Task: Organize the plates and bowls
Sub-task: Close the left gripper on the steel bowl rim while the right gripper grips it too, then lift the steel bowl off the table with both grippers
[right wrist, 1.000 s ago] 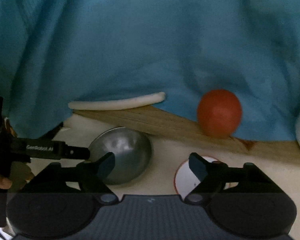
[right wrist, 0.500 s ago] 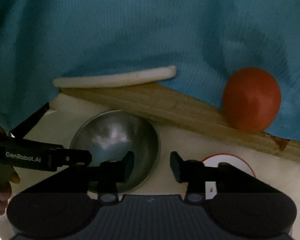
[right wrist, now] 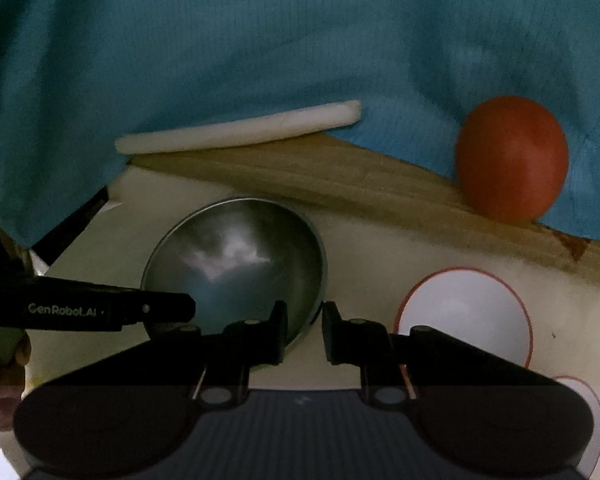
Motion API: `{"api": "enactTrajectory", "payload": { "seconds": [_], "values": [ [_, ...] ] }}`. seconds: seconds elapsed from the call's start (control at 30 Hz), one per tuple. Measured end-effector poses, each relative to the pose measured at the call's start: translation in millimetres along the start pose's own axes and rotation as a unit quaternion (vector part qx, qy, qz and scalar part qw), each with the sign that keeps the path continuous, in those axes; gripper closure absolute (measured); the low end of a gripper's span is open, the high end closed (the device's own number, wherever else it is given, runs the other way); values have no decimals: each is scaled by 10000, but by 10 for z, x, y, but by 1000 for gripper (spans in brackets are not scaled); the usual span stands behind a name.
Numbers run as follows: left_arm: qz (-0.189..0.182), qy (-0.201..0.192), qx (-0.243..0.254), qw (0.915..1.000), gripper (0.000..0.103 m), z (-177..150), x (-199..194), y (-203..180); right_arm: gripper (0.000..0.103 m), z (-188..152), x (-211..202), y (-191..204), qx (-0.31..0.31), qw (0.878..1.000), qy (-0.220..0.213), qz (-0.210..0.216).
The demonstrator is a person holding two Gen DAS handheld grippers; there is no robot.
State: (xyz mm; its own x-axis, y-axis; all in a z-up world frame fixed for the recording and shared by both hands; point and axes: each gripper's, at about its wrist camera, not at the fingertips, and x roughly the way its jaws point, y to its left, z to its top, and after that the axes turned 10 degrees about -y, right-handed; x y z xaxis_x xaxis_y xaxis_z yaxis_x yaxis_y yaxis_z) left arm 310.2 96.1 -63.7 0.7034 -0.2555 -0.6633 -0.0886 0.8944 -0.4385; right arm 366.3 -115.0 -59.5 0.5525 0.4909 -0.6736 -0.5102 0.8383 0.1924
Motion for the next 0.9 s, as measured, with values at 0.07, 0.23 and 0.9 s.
{"api": "enactTrajectory", "payload": {
  "seconds": [0.07,0.23,0.9],
  "values": [
    [27,-48,-5,10000,76,-50,-91,1,83,-5,-44,32,-13,10000,16,80],
    [137,-135,-40,9998,76,-200,-355,13,83,-89,-213,180,-207,9991,38,375],
    [526,70,-295,9982,78,-898,-992,-4,82,-566,-814,432,-484,9907,477,1182]
  ]
}}
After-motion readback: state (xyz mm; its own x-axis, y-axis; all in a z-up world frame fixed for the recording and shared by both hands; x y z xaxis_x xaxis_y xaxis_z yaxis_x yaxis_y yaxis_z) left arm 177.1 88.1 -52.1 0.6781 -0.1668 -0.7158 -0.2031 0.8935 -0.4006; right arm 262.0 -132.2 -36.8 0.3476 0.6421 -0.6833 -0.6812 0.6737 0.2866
